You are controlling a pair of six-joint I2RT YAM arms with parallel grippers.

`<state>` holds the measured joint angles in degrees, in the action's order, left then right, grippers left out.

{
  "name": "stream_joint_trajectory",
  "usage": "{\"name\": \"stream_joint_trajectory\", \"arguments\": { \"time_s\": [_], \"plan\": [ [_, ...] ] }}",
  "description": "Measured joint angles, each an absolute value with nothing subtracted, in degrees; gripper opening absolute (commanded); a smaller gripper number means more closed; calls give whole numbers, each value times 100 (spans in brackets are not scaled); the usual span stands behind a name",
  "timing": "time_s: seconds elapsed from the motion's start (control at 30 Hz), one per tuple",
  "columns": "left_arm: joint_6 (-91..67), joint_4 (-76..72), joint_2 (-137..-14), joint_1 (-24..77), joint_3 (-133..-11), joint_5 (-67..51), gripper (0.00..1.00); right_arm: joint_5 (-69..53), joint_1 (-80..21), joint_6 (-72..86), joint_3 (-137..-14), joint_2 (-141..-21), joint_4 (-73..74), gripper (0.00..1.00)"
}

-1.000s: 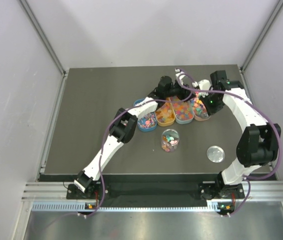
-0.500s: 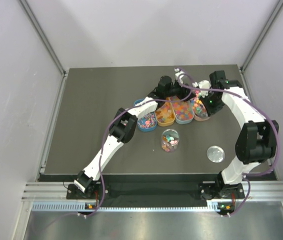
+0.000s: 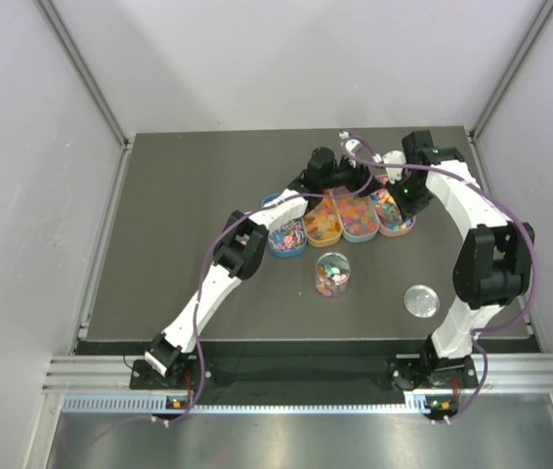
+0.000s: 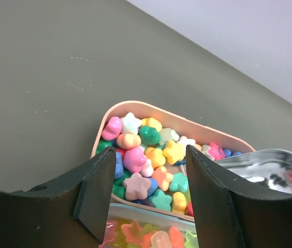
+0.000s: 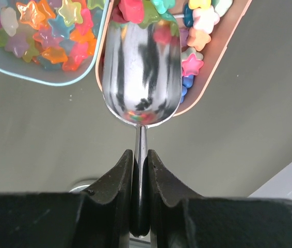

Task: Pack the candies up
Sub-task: Scoop the fake candies from the storage box.

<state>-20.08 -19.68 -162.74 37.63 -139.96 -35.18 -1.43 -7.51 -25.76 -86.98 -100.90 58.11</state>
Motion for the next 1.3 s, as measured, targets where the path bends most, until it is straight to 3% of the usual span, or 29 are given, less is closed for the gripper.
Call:
{"name": "stream_joint_trajectory", "arguments": {
  "time_s": [0.57,0.9,1.3],
  "plan": [
    [-2233,-2193,-16368,3669,-13996,-3680,61,-91,-1142,-2032,-8278,-10235,5271,0],
    [-2274,-2189,-16368,3669,-13996,-3944,56,-189,-1149,-1732,-7636,-9852,4768,0],
    [-2541,-2235,-16368,3651,-13970,-4073,55,-327,-1227,-1632,-8501,-10068,5544,0]
  ]
}}
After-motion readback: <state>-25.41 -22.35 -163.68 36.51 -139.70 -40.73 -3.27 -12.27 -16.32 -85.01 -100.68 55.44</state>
